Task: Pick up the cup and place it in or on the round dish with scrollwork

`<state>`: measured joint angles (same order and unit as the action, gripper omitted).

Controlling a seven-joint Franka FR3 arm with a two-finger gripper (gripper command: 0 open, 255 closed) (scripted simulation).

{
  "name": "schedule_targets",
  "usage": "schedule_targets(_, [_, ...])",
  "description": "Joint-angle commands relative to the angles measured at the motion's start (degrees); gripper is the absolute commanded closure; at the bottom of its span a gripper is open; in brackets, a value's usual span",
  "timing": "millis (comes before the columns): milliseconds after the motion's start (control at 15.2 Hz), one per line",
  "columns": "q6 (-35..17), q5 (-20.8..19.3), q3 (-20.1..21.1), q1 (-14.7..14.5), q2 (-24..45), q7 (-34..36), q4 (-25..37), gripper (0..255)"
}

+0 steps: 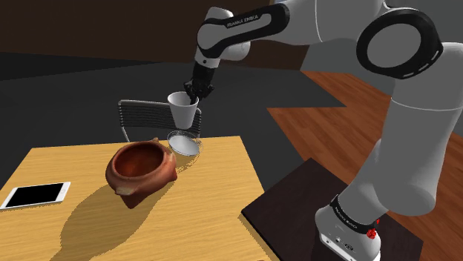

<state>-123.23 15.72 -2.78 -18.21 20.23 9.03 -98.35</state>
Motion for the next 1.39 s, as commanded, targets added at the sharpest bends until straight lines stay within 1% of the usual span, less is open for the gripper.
schedule_targets(0, [-0.3,0.1,0.1,-0.2,1.3,0.2,1.1,255])
schedule_targets(660, [-6.4,1.3,0.6,0.0,4.6,-1.6,-1.8,255])
schedule_targets(1320, [-11.6,2.5,1.2,0.2,8.5,-3.3,-3.4,255])
